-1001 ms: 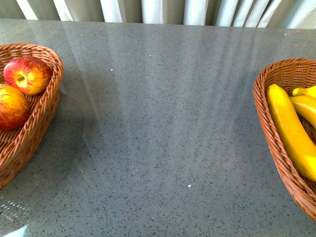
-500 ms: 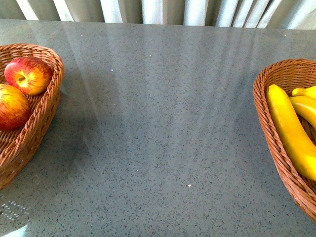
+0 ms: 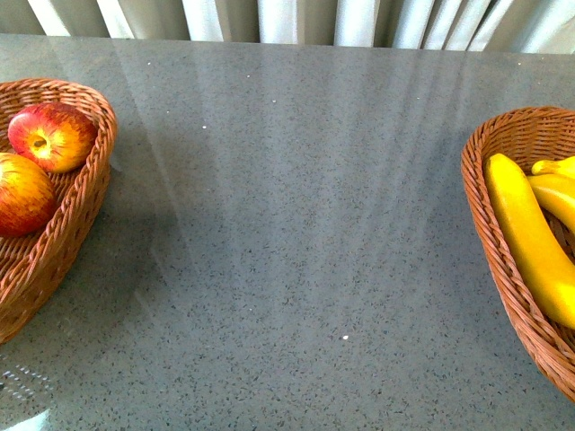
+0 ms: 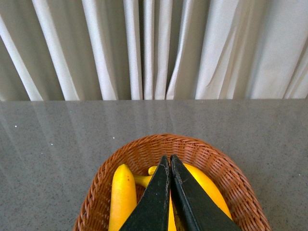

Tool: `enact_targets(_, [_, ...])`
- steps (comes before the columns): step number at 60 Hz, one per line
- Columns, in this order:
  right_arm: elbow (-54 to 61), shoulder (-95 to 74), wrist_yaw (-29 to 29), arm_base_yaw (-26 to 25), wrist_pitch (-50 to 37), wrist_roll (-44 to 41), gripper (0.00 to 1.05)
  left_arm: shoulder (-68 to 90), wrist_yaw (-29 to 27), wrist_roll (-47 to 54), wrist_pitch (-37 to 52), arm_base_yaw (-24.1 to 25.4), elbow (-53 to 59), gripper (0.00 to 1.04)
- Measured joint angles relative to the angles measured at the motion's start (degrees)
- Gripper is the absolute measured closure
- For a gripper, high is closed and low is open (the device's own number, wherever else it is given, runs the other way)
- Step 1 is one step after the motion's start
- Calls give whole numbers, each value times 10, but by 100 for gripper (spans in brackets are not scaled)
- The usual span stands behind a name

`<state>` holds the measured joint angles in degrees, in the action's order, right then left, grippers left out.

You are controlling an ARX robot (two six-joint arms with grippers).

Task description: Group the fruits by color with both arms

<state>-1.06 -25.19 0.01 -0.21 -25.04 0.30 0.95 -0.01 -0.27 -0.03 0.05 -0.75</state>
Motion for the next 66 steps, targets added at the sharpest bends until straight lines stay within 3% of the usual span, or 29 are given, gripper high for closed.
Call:
enact_targets(39, [0,152,0,0,150,0,103,0,0,0,0,0,0,9])
enact_targets(43, [0,224,1,1,240,0,103,0,0,0,0,0,0,9])
enact_targets(66, [0,248,0,1,249,0,103,0,0,0,0,0,0,9])
